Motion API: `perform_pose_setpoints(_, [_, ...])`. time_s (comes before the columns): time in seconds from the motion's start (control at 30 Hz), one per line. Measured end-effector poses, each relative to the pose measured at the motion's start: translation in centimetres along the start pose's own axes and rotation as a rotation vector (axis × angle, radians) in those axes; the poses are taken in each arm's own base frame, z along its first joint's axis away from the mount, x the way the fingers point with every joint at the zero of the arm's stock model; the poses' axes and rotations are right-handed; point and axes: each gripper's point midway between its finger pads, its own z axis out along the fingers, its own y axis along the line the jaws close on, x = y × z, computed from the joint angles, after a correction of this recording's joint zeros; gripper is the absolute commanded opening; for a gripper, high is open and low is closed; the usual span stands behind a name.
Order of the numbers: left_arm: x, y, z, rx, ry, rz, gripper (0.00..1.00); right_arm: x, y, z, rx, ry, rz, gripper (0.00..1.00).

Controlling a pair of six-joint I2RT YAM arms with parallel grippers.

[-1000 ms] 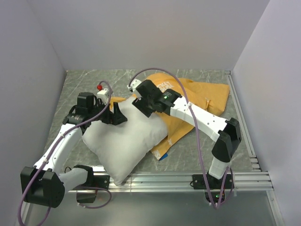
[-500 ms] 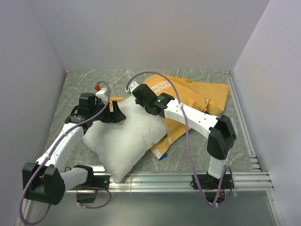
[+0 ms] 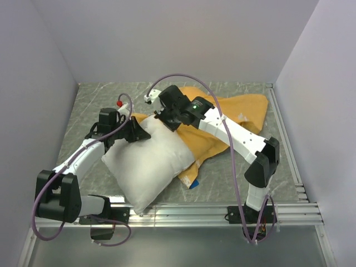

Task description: Put the pillow into the pillowcase

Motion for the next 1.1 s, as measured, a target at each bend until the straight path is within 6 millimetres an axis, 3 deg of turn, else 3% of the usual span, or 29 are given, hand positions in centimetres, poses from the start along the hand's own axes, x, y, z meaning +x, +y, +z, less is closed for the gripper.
perform_pose_setpoints(0.1, [-0.2, -1.2, 0.2, 0.072, -0.019, -0.051, 0.00, -1.2, 5.2, -1.4, -0.265, -0.033, 0.027, 0.00])
perform_pose_setpoints(0.2, [-0.5, -2.2, 0.2, 0.130, -0.039, -0.124, 0.00, -0.8, 10.2, -2.3, -0.500, -0.002, 0.040, 0.00])
perform_pose_setpoints(0.3, [-0.2, -2.9, -0.1, 0.172, -0.049, -0.196, 0.00, -0.1, 12.5, -2.1, -0.609, 0.038, 0.051, 0.00])
perform_pose_setpoints(0.63, [-0.4, -3.7, -1.8, 0.248, -0.170, -0.393, 0.00, 1.5, 9.3, 1.3, -0.611, 0.101, 0.205, 0.00])
perform_pose_setpoints(0.73, [-0.8, -3.0, -1.8, 0.222, -0.199, -0.408, 0.39, 1.4, 8.9, 2.7, -0.581, 0.114, 0.212, 0.00])
perform_pose_setpoints(0.77, [-1.1, -2.7, -1.8, 0.210, -0.212, -0.402, 0.56, 1.1, 8.4, 3.2, -0.571, 0.111, 0.220, 0.00])
perform_pose_setpoints(0.8, [-1.6, -2.3, -2.0, 0.196, -0.228, -0.397, 0.64, 0.7, 8.1, 3.6, -0.564, 0.105, 0.226, 0.00])
perform_pose_setpoints(0.87, [-3.4, -1.4, -2.9, 0.152, -0.258, -0.367, 0.78, 0.2, 7.4, 4.2, -0.552, 0.092, 0.244, 0.00])
perform_pose_setpoints(0.93, [-5.7, -0.6, -4.6, 0.109, -0.284, -0.308, 0.84, -0.2, 6.5, 4.7, -0.542, 0.075, 0.272, 0.00])
perform_pose_setpoints(0.97, [-7.3, -0.3, -5.9, 0.082, -0.309, -0.249, 0.99, -0.3, 6.0, 5.0, -0.536, 0.068, 0.285, 0.00])
perform_pose_setpoints(1.1, [-11.8, -0.6, -10.9, -0.056, -0.340, 0.081, 0.99, -0.8, 5.3, 5.7, -0.539, 0.043, 0.316, 0.00])
